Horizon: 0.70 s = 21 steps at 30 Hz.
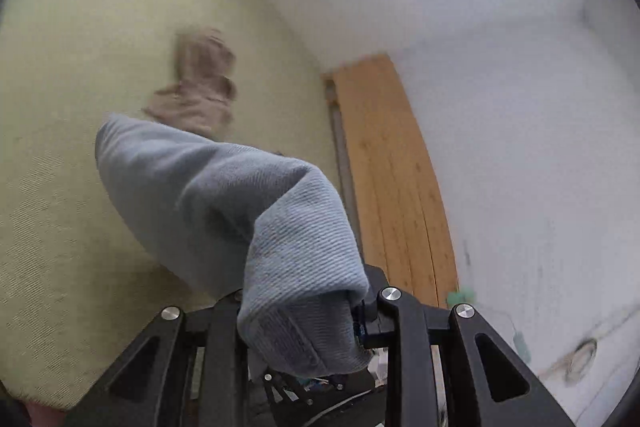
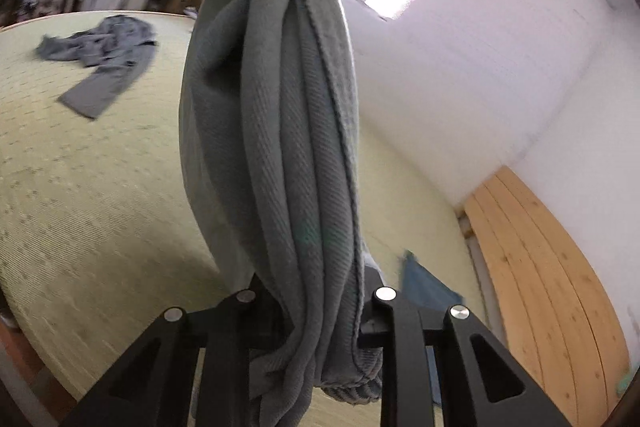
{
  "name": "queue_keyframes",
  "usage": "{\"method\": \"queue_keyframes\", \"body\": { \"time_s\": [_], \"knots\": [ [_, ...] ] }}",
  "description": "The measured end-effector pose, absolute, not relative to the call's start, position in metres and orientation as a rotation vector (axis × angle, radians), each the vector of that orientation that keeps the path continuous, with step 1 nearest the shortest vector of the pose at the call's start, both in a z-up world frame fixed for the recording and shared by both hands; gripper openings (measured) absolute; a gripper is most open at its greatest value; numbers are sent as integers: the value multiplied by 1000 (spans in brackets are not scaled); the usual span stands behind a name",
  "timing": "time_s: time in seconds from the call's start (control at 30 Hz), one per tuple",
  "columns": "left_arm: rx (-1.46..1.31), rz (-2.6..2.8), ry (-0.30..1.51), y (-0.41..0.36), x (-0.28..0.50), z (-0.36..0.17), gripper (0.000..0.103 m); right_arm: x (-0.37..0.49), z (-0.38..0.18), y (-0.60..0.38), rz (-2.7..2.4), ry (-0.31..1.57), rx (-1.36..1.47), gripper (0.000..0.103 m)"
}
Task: Fold clothes
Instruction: 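Lift the folded pants with both grippers and carry them toward the headboard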
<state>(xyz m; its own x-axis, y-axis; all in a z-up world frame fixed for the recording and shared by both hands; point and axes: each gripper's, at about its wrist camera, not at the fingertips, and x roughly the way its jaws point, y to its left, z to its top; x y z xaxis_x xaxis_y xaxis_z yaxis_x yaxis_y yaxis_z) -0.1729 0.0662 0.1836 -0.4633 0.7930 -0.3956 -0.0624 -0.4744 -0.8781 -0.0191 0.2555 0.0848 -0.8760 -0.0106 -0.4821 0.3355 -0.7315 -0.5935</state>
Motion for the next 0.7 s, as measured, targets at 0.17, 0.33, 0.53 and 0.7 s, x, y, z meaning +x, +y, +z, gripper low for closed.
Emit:
{"method": "queue_keyframes", "body": {
  "time_s": [0.17,0.33,0.53,0.7],
  "knots": [
    [-1154,1876,-980,174,-223,205,27,-39,112,339,-2811,1038,782,24],
    [-1170,1760,-774,302,-279,227,27,-61,136,437,-2977,1016,899,23],
    [-1150,1601,-559,452,-346,242,28,-99,158,563,-3176,952,1056,23],
    [-1143,1537,-377,559,-401,235,28,-134,158,635,-3333,926,1164,23]
  ]
}}
